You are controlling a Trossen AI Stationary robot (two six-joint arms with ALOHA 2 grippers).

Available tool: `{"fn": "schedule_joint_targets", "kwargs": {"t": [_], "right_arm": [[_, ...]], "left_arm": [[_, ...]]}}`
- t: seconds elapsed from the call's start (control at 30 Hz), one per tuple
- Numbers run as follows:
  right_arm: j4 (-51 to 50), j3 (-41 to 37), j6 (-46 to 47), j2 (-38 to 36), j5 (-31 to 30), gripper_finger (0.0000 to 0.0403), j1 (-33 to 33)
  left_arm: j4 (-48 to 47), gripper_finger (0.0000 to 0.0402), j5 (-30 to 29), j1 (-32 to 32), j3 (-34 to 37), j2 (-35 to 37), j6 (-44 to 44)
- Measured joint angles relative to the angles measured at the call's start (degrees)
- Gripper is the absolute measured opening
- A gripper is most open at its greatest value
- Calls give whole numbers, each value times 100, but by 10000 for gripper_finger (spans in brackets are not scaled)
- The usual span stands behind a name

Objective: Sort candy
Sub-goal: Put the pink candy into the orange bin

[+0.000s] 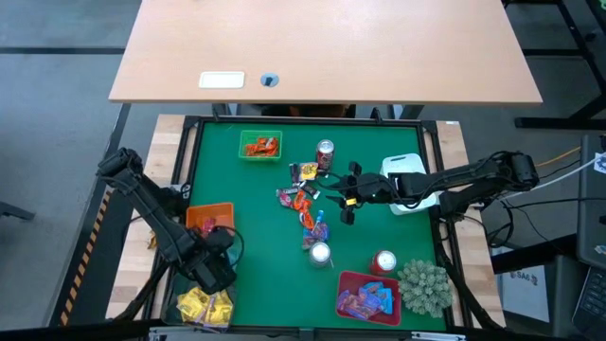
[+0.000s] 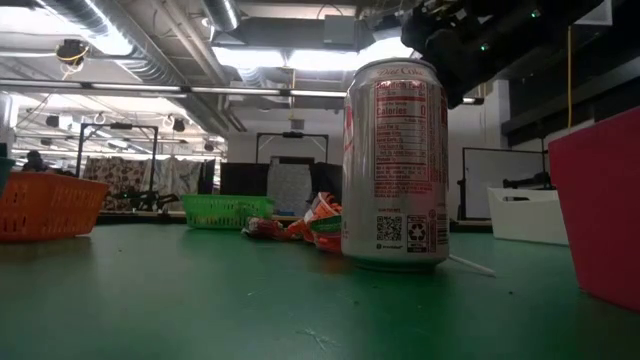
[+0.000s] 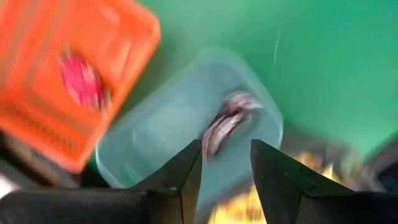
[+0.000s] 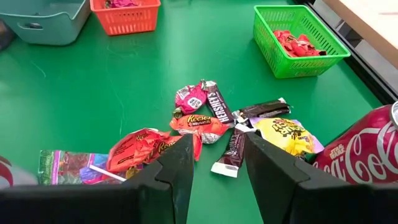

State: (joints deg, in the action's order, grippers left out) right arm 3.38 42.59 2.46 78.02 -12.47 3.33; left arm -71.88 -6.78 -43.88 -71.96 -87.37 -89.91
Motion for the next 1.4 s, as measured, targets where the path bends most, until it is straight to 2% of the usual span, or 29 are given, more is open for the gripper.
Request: {"fn": "schedule_joint_targets", "kwargs": {"t": [0.23,0.37,0.5,0.77,0.9,1.03,1.2,1.4], "right_arm": [[2,0,0,0,0,142,0],[0,0,0,0,0,142,0],[0,0,0,-2,1,142,0],[-2,0,0,-2,2,142,0],[-7,0,0,-2,2,142,0],[-23,0,2,-2,4,142,0],[-26,0,10,-4,7,142,2],[-38,0,15,-4,7,142,2]], "left_arm": [[162,130,-2009,488,0,0,7],[376,130,-2421,1003,0,0,555],[766,130,-2429,1582,0,-2,1828],[1676,130,-2375,2588,0,-46,5145],[1818,130,-2230,2947,0,-227,6350],[1957,130,-1849,3243,0,-571,7247],[2353,130,-1769,3534,0,-1057,8139],[2889,130,-1123,3846,0,-1636,8938]]}}
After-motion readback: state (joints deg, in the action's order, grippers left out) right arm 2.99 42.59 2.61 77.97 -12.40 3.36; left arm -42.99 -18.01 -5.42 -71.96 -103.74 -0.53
